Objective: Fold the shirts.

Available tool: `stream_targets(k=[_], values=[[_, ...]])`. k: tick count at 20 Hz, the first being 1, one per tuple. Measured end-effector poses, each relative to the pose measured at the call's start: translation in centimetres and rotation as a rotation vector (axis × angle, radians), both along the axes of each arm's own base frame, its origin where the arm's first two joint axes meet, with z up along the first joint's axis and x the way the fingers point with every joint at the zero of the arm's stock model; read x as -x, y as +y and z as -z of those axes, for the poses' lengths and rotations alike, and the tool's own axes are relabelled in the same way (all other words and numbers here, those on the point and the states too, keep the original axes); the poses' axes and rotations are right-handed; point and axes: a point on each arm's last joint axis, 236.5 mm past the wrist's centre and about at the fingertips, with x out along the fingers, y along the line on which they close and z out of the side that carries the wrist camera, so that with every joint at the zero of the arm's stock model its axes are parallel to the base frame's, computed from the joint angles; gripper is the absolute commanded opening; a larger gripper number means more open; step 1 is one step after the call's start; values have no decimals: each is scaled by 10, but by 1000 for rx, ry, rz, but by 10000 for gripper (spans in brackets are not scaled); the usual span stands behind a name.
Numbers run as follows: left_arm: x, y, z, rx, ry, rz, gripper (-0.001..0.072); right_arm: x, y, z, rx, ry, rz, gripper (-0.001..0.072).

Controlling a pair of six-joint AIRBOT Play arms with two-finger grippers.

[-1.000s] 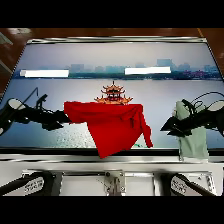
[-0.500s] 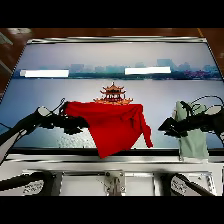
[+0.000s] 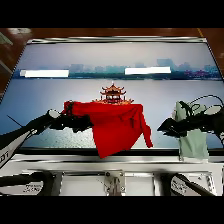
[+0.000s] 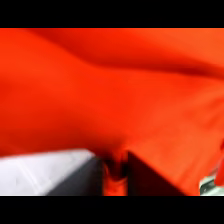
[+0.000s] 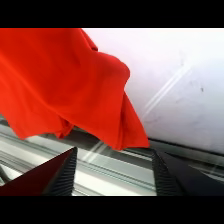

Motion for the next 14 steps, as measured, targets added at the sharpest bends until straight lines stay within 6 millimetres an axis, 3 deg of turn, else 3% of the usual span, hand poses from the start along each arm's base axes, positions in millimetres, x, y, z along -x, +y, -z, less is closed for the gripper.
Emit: stream_targets(k=[5, 12, 13, 14], values=[[-7, 0, -8, 0, -57, 19, 44, 13, 24, 14, 93, -2, -211, 679], [-19, 4, -37, 31, -132, 9, 44, 28, 64, 51, 161, 56, -414, 678], [-20, 5, -41, 33, -139, 7, 44, 29, 68, 55, 166, 60, -429, 665], [-21, 5, -43, 35, -145, 6, 44, 31, 72, 59, 171, 68, -438, 507]])
